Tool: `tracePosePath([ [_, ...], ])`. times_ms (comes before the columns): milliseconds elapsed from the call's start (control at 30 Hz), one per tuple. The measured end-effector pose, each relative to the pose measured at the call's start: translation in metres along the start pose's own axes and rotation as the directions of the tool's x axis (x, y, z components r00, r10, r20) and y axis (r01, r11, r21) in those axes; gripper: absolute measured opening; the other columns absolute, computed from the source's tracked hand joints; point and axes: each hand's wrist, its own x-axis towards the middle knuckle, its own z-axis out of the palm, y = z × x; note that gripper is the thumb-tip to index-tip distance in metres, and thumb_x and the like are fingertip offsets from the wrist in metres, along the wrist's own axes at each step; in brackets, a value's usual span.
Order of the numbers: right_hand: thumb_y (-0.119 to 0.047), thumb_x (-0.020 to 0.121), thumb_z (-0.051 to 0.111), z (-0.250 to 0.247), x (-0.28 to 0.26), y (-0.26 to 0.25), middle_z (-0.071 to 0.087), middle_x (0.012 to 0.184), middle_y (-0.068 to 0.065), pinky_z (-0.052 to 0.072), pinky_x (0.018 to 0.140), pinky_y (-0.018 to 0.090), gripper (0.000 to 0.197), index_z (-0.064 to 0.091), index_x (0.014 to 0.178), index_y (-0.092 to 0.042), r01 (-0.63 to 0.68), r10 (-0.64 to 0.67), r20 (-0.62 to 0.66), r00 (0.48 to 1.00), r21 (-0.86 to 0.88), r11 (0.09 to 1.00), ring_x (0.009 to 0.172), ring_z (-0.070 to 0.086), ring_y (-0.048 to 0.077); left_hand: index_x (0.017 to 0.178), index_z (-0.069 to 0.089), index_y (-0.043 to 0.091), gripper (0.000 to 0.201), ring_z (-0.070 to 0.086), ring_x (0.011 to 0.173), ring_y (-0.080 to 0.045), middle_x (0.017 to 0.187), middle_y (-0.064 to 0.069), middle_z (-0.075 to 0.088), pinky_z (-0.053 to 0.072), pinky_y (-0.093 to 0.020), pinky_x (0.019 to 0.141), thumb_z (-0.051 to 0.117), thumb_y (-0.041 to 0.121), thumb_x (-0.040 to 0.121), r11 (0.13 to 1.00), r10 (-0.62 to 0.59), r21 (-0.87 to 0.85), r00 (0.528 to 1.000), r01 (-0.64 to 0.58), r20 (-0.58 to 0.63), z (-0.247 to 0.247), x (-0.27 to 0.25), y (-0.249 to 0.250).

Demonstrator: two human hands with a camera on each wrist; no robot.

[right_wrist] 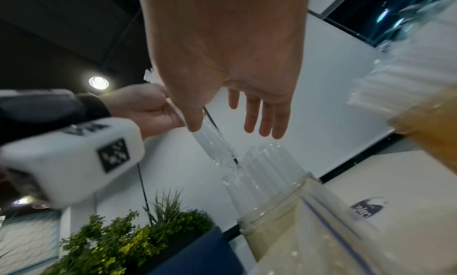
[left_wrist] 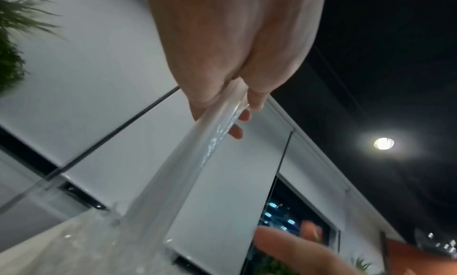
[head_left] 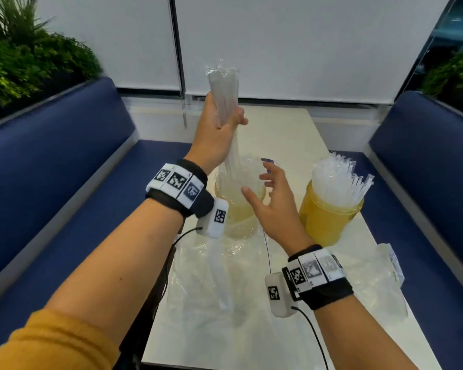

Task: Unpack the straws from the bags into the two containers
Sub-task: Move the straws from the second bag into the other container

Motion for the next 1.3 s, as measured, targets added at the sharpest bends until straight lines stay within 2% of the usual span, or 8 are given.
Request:
tracePosePath([
  [167, -0.044, 0.094, 0.061, -0.017, 0.001, 0.015, 0.054, 0.123, -0.01, 0.049, 0.099, 0.039, 0.047, 0.045, 0.136, -0.029, 0.006, -0.006, -0.013, 1.0, 0.0, 1.0, 0.114, 0.052, 0.008, 0.135, 0.042, 0.007, 0.036, 0.07, 0.091, -0.01, 0.106, -0.011, 0.063, 0.052, -0.023, 0.086, 0.055, 0.02, 0.104, 0.998, -0.046, 0.054, 0.998, 0.043, 0.049, 0.015, 0.012, -0.034],
  [267, -0.038, 0.098, 0.056, -0.022, 0.019, 0.007, 0.055, 0.119, -0.01, 0.049, 0.097, 0.043, 0.033, 0.054, 0.127, -0.024, 0.097, -0.099, -0.076, 0.992, -0.02, 0.995, 0.113, 0.052, 0.008, 0.131, 0.043, 0.008, 0.033, 0.071, 0.094, -0.014, 0.104, -0.008, 0.061, 0.053, -0.028, 0.09, 0.055, 0.021, 0.104, 0.996, -0.063, 0.073, 0.995, 0.057, 0.08, 0.021, 0.014, -0.051],
  [533, -0.044, 0.09, 0.066, -0.018, 0.124, -0.08, 0.054, 0.13, -0.01, 0.045, 0.1, 0.024, 0.052, 0.047, 0.135, -0.028, 0.463, -0.473, -0.145, 0.869, -0.095, 0.881, 0.12, 0.052, 0.004, 0.144, 0.039, 0.015, 0.047, 0.062, 0.099, 0.011, 0.119, 0.008, 0.064, 0.054, -0.019, 0.092, 0.058, 0.019, 0.101, 0.984, 0.041, 0.171, 0.994, -0.057, 0.097, 0.032, 0.017, -0.061],
  [633, -0.039, 0.092, 0.06, -0.011, 0.155, -0.099, 0.069, 0.1, -0.005, 0.051, 0.085, 0.028, 0.025, 0.068, 0.107, -0.02, 0.51, -0.531, 0.04, 0.847, -0.346, 0.787, 0.094, 0.064, 0.011, 0.154, 0.028, 0.004, 0.062, 0.059, 0.093, 0.012, 0.122, -0.007, 0.066, 0.05, -0.016, 0.092, 0.058, 0.01, 0.1, 0.983, 0.104, 0.149, 0.993, -0.111, 0.053, 0.031, 0.018, -0.063],
  [767, -0.039, 0.099, 0.051, 0.004, 0.169, -0.091, 0.05, 0.061, -0.002, 0.034, 0.062, 0.027, 0.038, 0.061, 0.071, -0.015, 0.486, -0.508, 0.109, 0.855, -0.514, 0.707, 0.061, 0.046, 0.02, 0.156, 0.026, 0.013, 0.071, 0.052, 0.104, 0.027, 0.122, 0.034, 0.05, 0.041, -0.002, 0.09, 0.065, 0.013, 0.098, 0.99, 0.064, 0.122, 0.998, -0.067, 0.024, 0.027, 0.015, -0.073],
  [933, -0.042, 0.1, 0.046, 0.012, 0.172, -0.077, 0.049, 0.057, 0.0, 0.029, 0.056, 0.028, 0.046, 0.055, 0.065, -0.013, 0.437, -0.511, 0.047, 0.858, -0.59, 0.679, 0.056, 0.044, 0.021, 0.125, 0.036, 0.024, 0.051, 0.052, 0.066, 0.004, 0.089, 0.009, 0.06, 0.046, -0.018, 0.066, 0.074, 0.031, 0.091, 0.985, -0.035, 0.17, 0.997, 0.024, 0.062, 0.023, 0.007, -0.083],
  [1100, -0.035, 0.1, 0.05, 0.011, 0.174, -0.092, 0.042, 0.055, 0.001, 0.027, 0.056, 0.03, 0.043, 0.045, 0.062, -0.016, 0.486, -0.603, -0.009, 0.798, -0.581, 0.652, 0.053, 0.039, 0.024, 0.134, 0.052, 0.014, 0.06, 0.062, 0.108, -0.013, 0.122, -0.003, 0.067, 0.052, -0.03, 0.091, 0.077, 0.041, 0.086, 0.967, -0.113, 0.244, 0.986, 0.08, 0.125, 0.021, -0.003, -0.102],
  [1300, -0.035, 0.1, 0.052, 0.015, 0.175, -0.097, 0.04, 0.056, 0.0, 0.025, 0.055, 0.03, 0.041, 0.041, 0.064, -0.017, 0.495, -0.62, -0.027, 0.784, -0.576, 0.651, 0.053, 0.036, 0.024, 0.128, 0.056, 0.017, 0.08, 0.059, 0.11, -0.016, 0.119, 0.003, 0.065, 0.054, -0.04, 0.095, 0.082, 0.061, 0.067, 0.95, -0.085, 0.307, 0.992, 0.052, 0.092, 0.018, -0.013, -0.112],
])
